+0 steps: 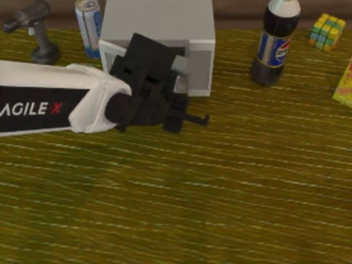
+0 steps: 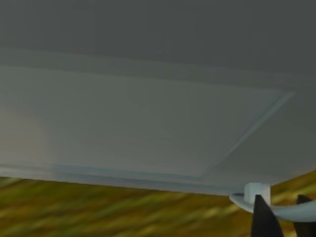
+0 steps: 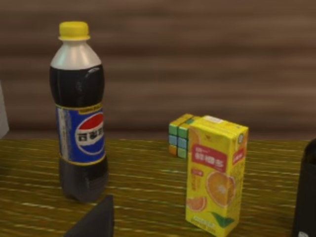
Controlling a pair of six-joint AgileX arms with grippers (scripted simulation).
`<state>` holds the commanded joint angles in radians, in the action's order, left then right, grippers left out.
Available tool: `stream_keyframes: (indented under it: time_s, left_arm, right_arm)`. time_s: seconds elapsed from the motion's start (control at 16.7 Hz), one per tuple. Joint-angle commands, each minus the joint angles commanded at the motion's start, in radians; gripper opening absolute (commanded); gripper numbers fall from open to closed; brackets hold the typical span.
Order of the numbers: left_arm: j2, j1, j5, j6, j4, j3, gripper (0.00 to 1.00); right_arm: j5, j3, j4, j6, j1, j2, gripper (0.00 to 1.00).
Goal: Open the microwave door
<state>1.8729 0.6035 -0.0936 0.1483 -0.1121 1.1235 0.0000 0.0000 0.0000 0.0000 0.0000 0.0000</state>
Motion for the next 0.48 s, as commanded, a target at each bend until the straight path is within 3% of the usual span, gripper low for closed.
stream_keyframes:
  time_s: [0.48]
  left_arm:
    - [-0.004,0.003,0.015,-0.006,0.001,-0.006,0.0]
  right_arm:
    - [0.0,0.0,0.0,0.0,0.0,0.0,1.0]
